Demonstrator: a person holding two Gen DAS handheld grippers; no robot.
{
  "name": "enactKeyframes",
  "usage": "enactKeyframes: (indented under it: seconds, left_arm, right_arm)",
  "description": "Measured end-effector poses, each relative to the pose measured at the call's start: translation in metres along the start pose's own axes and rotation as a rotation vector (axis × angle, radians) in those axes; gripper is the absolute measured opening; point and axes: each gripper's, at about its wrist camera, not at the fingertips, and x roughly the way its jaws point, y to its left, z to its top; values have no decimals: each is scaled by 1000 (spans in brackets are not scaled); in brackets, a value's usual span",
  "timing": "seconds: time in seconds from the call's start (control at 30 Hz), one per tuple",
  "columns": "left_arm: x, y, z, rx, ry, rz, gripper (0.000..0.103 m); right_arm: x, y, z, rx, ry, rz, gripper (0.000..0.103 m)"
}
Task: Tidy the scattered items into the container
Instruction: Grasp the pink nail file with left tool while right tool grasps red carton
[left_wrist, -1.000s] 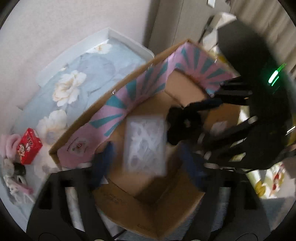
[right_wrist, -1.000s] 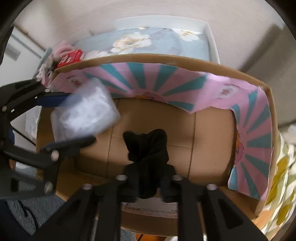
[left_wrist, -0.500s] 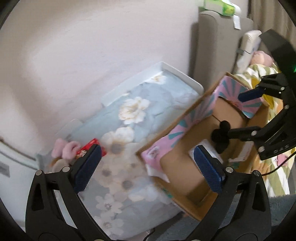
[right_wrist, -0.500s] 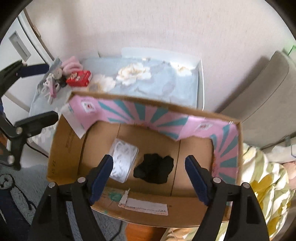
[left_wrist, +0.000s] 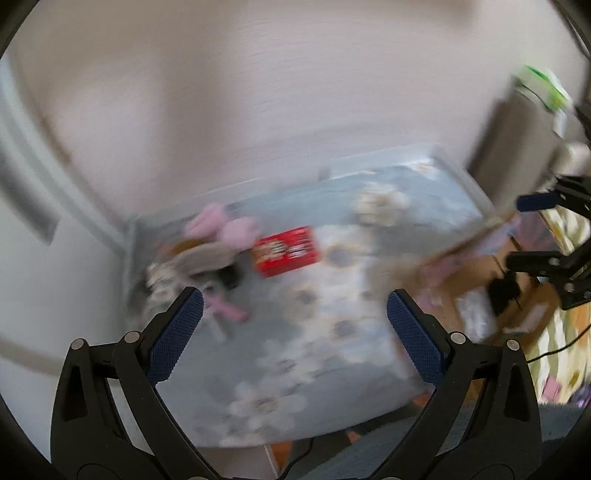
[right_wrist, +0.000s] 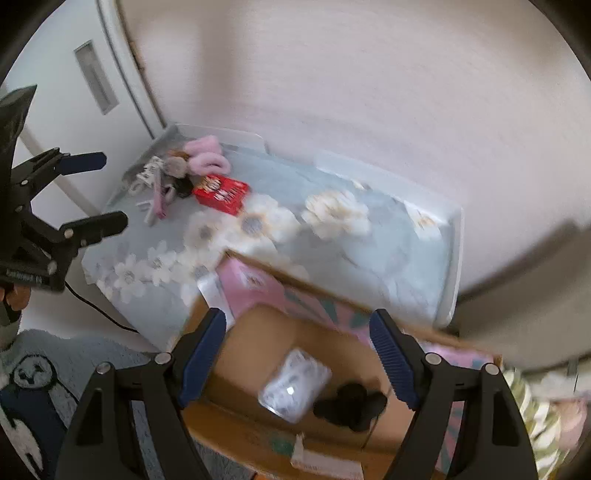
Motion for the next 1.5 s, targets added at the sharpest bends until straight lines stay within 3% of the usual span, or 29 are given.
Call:
enactKeyframes:
  seconds: [0.17,0.27,0.47,0.67,0.8,1.13,1.2,1.5]
  left_arm:
    - [5,70,2,-202,46,28,100]
    - [15,95,3,-266,76,27,100]
    - [58,118,1,-342,179,57,100]
    - [125,143,-11,-498,301,105,99]
    - [147,156,-12,-585,319,84,98]
    - [184,165,-16,-645,387,79,97]
    - [190,163,-17,-643,403,83,91]
    - [196,157,-30,-657,445,18,33]
  right_arm:
    - [4,19,40,-127,-15,-1,77]
    - [9,31,61,-202,-12,24,77]
    - [40,63,95,-405,55,41,77]
    - [89,95,114,-639,132,27,77]
    - [128,110,125,-735,178,41,77]
    - [211,128,141,-883,266,91,77]
    - [221,128,141,-911,280,95,77]
    - [248,126,136,-951,327,133,77]
